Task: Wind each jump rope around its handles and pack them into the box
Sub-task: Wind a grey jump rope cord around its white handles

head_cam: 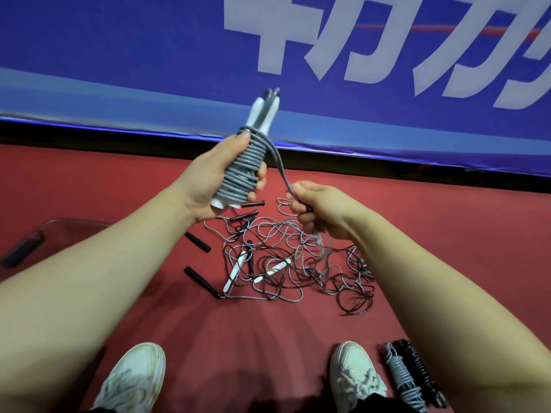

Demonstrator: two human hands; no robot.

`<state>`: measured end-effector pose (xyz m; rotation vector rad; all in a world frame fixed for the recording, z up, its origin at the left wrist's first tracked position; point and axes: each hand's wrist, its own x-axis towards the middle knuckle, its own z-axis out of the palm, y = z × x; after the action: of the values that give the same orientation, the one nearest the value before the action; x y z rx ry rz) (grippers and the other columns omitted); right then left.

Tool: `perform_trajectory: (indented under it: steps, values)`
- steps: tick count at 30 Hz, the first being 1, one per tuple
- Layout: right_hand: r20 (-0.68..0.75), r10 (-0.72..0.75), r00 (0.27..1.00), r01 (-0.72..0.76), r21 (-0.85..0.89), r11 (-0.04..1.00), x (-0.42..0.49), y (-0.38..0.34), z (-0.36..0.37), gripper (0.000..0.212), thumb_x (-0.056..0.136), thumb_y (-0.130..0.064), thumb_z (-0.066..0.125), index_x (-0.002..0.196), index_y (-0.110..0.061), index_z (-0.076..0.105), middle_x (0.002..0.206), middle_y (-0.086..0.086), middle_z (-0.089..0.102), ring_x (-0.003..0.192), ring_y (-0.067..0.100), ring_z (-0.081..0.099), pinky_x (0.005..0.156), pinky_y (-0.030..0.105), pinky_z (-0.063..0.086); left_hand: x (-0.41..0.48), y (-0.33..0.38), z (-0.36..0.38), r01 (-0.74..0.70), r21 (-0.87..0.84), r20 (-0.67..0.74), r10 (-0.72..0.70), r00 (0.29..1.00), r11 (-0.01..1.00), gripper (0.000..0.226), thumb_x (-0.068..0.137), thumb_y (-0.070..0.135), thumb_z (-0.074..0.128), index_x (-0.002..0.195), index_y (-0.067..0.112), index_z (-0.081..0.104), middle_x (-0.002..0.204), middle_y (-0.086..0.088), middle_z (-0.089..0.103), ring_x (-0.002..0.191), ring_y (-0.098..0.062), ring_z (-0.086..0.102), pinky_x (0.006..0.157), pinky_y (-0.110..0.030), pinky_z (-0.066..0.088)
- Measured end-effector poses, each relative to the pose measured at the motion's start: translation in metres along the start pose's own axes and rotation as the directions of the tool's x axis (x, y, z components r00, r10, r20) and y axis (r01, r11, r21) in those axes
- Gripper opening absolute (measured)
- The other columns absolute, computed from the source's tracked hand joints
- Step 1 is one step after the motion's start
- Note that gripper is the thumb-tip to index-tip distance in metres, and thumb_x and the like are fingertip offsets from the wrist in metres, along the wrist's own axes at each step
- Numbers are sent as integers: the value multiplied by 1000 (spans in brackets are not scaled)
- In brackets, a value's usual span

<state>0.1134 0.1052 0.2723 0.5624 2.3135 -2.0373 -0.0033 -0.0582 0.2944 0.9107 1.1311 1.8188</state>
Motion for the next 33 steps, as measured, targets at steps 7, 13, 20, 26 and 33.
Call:
perform_trajectory:
  steps: [7, 13, 20, 26, 33]
  values:
    - [58, -6, 998, 30, -420, 907, 6, 24, 7, 34, 103, -31, 30, 75, -18, 43, 53, -9, 40, 48, 10, 27, 47, 23, 22, -2, -1, 7, 22, 53, -18, -21, 1000, 998, 39, 90, 37, 53, 111, 5, 52, 83, -11, 59, 55, -17, 58, 42, -22, 47]
    - [203, 22, 979, -2, -98, 995, 11, 30, 13, 37, 104, -27, 25, 69, -18, 36, 46, -10, 34, 42, 7, 23, 41, 17, 22, -3, -1, 24, 99, -153, 125, -80, 989, 983, 43, 86, 39, 40, 98, 11, 71, 104, -9, 62, 53, -10, 52, 41, -20, 44]
    - [-114, -132, 985, 112, -163, 980, 17, 37, 3, 22, 98, -11, 43, 85, -15, 59, 93, 6, 66, 95, 19, 61, 94, 29, 44, 4, -1, 16, 23, 69, 27, -25, 999, 997, 28, 97, 27, 42, 116, 6, 44, 94, -10, 66, 58, -17, 57, 43, -24, 47]
    - [111, -294, 949, 248, 309, 918, 6, 16, 19, 21, 87, -19, 50, 107, -12, 54, 101, 2, 71, 110, 16, 60, 105, 26, 40, 2, -2, 11, -20, 124, -127, 36, 991, 992, 15, 97, 23, 45, 102, 10, 50, 92, -12, 68, 57, -19, 58, 44, -25, 47]
    - [21, -259, 966, 242, 291, 926, 8, 4, 55, 9, 99, -17, 43, 100, -20, 52, 75, -10, 63, 67, 2, 61, 82, 28, 49, -1, 9, 9, -77, 86, -191, 92, 977, 993, 15, 98, 24, 45, 101, 12, 52, 93, -12, 68, 58, -20, 59, 46, -26, 48]
